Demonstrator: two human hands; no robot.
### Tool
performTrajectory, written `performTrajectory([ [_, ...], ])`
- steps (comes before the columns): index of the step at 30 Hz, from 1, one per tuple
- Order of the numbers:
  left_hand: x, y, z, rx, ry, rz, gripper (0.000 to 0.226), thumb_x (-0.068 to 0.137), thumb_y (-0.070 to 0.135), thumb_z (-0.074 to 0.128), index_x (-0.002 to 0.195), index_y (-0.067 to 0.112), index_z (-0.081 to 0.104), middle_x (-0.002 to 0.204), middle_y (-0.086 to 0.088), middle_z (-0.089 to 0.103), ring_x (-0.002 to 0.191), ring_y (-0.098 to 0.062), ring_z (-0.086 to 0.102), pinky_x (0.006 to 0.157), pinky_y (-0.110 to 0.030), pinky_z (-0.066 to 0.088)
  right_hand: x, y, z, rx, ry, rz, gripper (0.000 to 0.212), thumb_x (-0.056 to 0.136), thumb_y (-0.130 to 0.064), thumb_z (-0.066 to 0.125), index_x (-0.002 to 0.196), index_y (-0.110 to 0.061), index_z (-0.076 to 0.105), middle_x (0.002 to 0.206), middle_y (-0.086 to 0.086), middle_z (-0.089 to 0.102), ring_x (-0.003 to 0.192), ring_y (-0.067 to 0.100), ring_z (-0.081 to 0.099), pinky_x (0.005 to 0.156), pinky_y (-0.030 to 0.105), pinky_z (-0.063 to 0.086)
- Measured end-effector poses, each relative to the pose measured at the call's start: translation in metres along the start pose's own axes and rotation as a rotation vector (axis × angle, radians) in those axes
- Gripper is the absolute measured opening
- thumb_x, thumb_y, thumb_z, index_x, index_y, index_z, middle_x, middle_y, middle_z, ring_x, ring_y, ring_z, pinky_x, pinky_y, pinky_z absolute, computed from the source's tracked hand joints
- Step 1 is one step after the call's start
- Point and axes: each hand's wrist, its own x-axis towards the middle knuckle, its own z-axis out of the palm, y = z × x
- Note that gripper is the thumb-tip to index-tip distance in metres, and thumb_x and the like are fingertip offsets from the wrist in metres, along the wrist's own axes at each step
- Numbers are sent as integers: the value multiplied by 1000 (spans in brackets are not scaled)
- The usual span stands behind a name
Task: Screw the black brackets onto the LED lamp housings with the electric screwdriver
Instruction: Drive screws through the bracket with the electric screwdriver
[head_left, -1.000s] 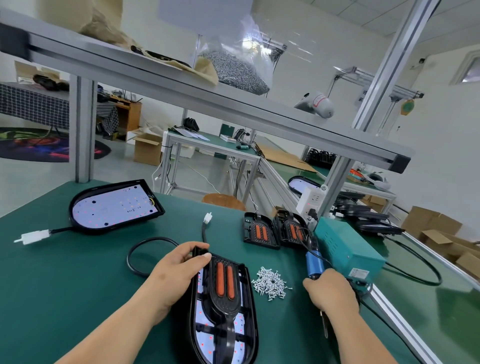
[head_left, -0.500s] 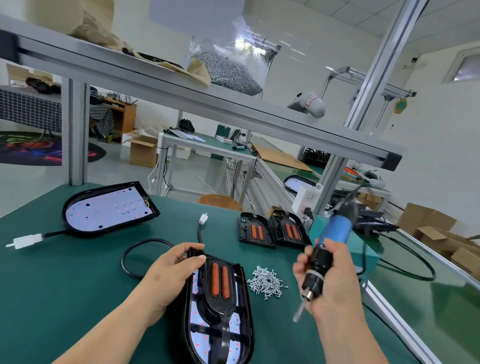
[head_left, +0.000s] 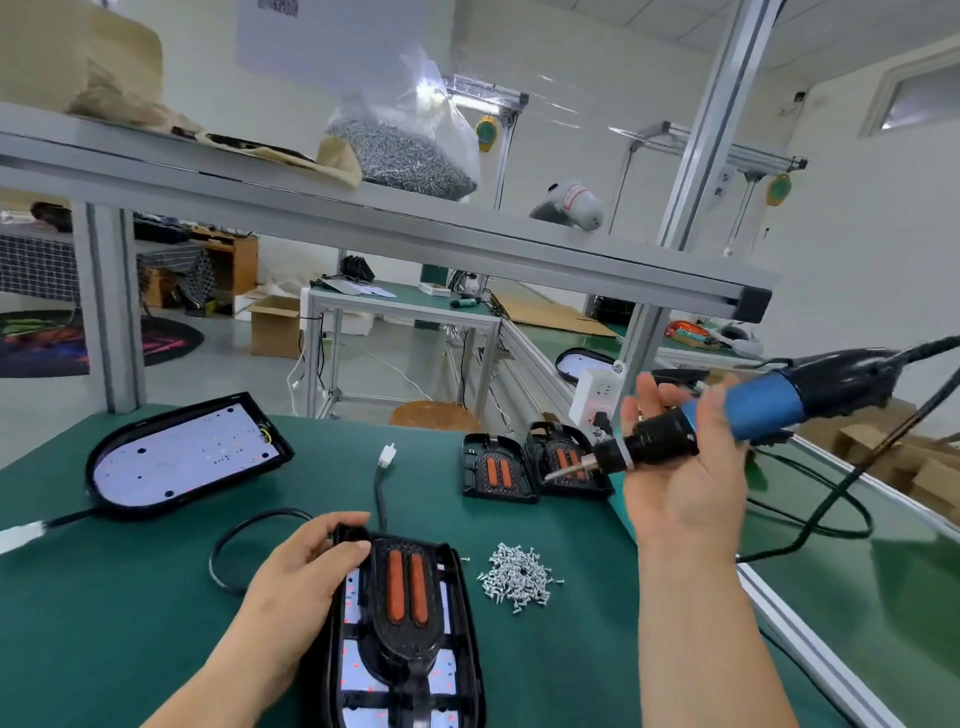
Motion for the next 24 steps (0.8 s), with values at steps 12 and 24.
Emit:
performTrajectory([
  [12,-11,16,4,104,80,17,27,90,7,65,102,28,76,106,6,71,97,-3,62,82,-23,41,-1,16,-46,128,41,327,34,96,-47,47,100,-16,60,77,8,58,71,23,56,85,38,43],
  [24,-20,26,9,176,91,13,25,91,7,64,100,26,76,108,1,70,92,0,63,88,-25,41,-11,0,-72,132,-83,397,49,68,-35,85,101,-12,59,79,10,60,66,24,68,70,41,61],
])
